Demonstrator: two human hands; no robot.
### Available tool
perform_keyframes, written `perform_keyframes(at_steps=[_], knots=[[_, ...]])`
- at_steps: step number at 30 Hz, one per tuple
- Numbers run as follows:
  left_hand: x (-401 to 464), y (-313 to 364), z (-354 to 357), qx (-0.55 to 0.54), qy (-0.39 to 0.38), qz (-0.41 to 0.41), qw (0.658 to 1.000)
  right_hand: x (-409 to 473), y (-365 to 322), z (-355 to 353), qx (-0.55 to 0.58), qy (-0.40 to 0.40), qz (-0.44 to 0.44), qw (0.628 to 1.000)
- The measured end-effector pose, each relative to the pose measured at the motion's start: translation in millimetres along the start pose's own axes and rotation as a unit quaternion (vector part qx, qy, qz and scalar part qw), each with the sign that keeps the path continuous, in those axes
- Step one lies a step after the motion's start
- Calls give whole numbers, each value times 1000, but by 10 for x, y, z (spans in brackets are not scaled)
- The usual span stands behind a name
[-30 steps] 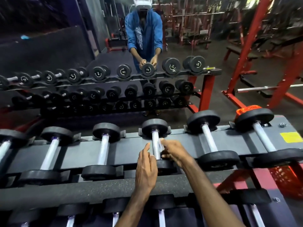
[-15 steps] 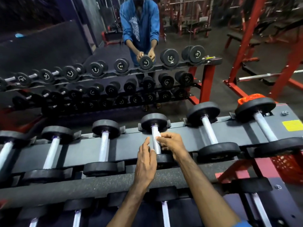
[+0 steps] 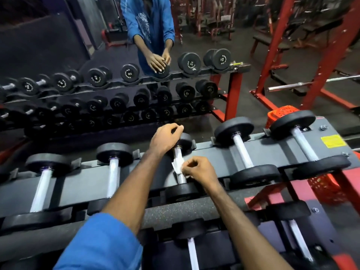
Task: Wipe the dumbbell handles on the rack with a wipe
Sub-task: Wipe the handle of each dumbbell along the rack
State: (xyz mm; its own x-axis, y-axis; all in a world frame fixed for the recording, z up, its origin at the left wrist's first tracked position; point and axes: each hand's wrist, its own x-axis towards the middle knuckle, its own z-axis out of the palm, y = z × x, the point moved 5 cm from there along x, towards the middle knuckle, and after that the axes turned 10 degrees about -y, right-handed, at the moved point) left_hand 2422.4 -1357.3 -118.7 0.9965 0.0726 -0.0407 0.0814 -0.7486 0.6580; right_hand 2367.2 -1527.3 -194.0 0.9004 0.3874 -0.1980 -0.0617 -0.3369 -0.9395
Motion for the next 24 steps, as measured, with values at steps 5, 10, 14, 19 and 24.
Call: perform_keyframes(at_steps=[5, 10, 14, 19, 24], knots=[[153, 74, 52, 83, -76, -43, 993, 131, -232, -46, -110, 67, -30, 991], [168, 23, 88, 94, -36, 33, 994, -21, -154, -45, -136, 31, -5, 990], [171, -7, 105, 78, -36, 22, 996, 227, -283, -59, -68, 56, 4, 996], [196, -29, 107, 52, -46, 10, 998, 130, 3, -23, -7, -9, 48, 999], [225, -64, 118, 42, -49, 5, 998, 244, -52, 13, 170, -30, 54, 983]])
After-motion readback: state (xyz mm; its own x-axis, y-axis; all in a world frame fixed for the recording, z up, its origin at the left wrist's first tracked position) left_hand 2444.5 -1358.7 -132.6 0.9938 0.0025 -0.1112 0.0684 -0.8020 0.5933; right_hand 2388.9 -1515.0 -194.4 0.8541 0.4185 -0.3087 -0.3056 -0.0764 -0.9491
